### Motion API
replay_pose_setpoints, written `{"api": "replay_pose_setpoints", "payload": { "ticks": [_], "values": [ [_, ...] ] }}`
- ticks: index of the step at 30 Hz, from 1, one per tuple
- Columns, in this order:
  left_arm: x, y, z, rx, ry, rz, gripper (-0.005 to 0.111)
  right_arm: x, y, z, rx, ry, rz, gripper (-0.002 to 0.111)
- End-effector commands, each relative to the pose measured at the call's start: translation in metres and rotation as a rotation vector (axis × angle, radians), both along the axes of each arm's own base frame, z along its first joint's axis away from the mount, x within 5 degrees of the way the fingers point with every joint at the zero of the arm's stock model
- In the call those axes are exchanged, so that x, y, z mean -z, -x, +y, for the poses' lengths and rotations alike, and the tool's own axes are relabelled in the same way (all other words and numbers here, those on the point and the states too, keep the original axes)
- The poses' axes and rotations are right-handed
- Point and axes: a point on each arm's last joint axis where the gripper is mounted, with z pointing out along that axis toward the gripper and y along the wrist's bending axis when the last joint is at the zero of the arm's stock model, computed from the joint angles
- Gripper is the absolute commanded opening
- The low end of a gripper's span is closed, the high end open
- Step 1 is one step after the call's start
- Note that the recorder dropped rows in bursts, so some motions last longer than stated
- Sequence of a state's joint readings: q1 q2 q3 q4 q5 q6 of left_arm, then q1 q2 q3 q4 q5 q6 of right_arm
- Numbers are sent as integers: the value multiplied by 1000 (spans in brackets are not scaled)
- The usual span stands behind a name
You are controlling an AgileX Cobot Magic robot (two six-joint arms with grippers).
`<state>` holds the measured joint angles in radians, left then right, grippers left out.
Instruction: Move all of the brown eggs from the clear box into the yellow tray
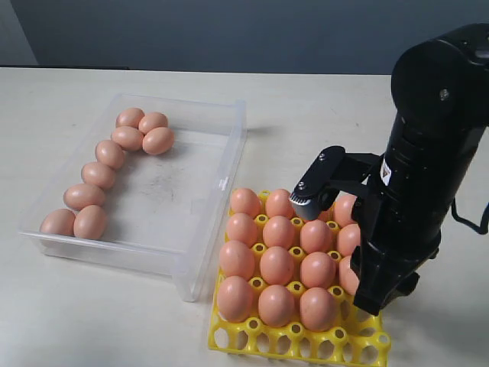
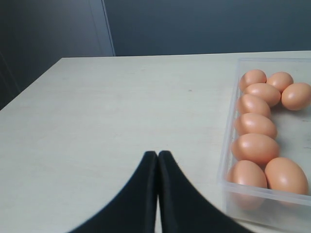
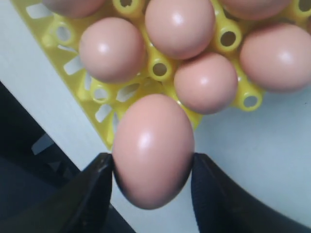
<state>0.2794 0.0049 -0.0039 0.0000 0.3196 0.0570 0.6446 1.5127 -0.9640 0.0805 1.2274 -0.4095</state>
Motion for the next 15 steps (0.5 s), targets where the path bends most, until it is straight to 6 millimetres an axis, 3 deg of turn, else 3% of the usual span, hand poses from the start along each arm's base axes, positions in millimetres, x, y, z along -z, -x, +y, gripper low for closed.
{"api": "replay_pose_setpoints", "payload": {
  "ticks": [1,15],
  "values": [
    [0,0,0,5,-3,-12,0,4,0,3,10,6,11,-1],
    [0,0,0,5,-3,-12,0,4,3,4,85,-12,34,-1]
  ]
}}
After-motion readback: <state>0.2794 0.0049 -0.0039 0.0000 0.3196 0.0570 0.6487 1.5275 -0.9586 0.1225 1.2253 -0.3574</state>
